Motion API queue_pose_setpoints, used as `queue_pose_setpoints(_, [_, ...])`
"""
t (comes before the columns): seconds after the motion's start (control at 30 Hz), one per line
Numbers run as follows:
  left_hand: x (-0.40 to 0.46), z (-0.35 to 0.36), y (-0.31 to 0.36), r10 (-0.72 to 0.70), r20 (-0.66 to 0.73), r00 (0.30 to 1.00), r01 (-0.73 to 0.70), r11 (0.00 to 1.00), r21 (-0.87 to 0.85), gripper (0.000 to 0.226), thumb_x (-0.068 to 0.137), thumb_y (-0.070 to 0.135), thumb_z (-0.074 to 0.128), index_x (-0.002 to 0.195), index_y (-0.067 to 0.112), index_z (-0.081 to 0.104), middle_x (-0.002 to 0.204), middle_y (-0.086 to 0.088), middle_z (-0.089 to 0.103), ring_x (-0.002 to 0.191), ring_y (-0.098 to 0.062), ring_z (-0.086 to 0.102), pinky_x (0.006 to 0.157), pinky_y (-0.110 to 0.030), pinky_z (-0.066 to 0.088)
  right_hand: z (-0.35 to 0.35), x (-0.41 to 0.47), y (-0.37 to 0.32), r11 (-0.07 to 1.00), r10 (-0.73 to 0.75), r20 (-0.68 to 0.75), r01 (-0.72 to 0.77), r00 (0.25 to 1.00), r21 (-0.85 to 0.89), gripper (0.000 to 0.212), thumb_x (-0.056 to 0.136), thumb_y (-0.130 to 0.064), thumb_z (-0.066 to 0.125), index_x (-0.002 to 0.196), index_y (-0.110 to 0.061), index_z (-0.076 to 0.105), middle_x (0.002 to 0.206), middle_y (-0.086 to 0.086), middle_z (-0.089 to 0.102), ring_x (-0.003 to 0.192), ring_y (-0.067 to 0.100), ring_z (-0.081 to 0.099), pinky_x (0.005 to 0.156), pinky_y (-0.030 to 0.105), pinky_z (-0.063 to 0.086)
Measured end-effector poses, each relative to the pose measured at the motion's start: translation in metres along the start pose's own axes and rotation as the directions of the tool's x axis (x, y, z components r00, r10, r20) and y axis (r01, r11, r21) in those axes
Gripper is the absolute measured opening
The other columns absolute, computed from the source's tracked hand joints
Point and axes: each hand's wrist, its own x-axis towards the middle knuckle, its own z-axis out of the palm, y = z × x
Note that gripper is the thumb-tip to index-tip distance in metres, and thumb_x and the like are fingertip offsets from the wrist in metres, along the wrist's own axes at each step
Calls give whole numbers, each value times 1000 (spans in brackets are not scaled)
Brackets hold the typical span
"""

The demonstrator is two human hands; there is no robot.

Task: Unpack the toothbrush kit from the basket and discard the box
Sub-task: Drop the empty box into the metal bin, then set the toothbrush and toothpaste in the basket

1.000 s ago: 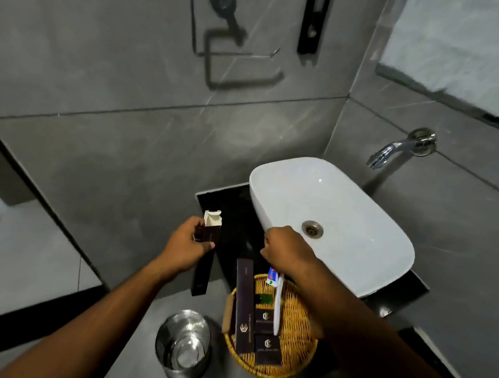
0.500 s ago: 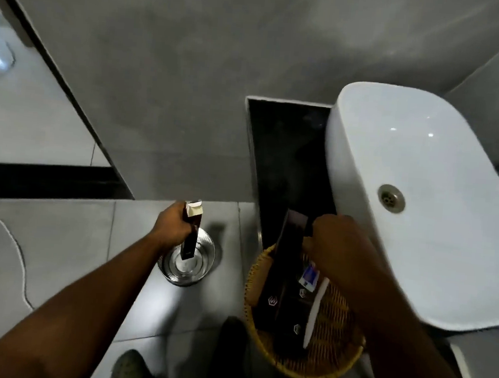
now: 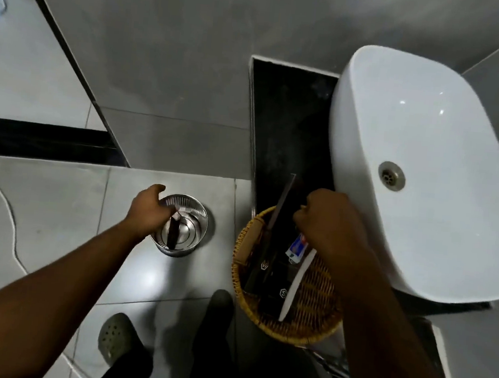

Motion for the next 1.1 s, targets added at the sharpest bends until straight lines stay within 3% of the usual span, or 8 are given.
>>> queue_pose_setpoints(0.17, [-92,-31,83,263,-277,924,-339,899,-277,13,84,32,65,96,31,70,101,0,72,88,-17,69,79,-29,56,-37,-23,0,992,58,-98,-46,993,117,26,76,-21,65,56,-16,48,55,1,52,49,13,51,43,21,29])
queue_pose_setpoints(0.23, [-142,-32,119,455,-178,872,-489,827,-279,10,82,40,63,79,48,66,83,20,68,78,0,64,67,-13,50,-55,-37,0,986,94,-96,-80,991,144,19,75,-22,62,61,-13,53,60,2,53,52,15,52,45,22,33])
queue_pose_setpoints(0.33, [-196,-18,164,562,200,802,-512,821,-253,11,81,36,69,81,47,70,77,22,70,77,3,66,71,-19,54,-74,-57,-2,989,69,-108,-55,992,135,19,74,-23,61,60,-12,52,57,2,49,54,23,53,48,26,34])
queue_pose_setpoints(0.47, [-220,1,197,528,447,722,-455,849,-267,15,76,21,78,68,11,69,65,0,62,65,-14,58,69,-32,49,-77,-74,3,990,59,-148,-39,987,134,22,74,-23,61,61,-13,46,68,13,60,71,37,62,57,28,36])
queue_pose_setpoints(0.67, [-218,32,186,379,482,790,-315,925,-211,17,79,15,75,71,2,70,57,-4,65,53,-13,59,60,-28,52,-70,-81,22,943,158,-69,-130,985,308,28,89,-37,54,79,-11,58,87,14,67,70,24,54,62,28,37])
queue_pose_setpoints(0.8, [-207,53,160,229,462,857,-208,973,-97,20,82,13,72,84,-7,69,51,-4,63,42,-13,56,56,-31,53,-78,-78,38,922,150,125,-184,981,341,17,90,-21,49,96,-7,55,98,13,60,82,23,53,62,29,40])
queue_pose_setpoints(0.93, [-203,70,154,192,475,859,-199,979,-37,14,83,11,70,71,6,71,53,-5,66,36,-14,57,53,-32,56,-80,-78,45,951,84,182,-134,980,280,22,91,-5,52,112,-3,56,116,17,61,104,30,59,79,33,48])
queue_pose_setpoints(1.1, [-204,82,157,198,463,864,-219,976,-9,8,85,9,68,78,11,69,76,-16,75,41,-18,62,55,-38,61,-78,-74,48,938,64,210,-131,976,320,29,80,14,56,103,-3,57,82,14,61,72,30,63,73,45,58])
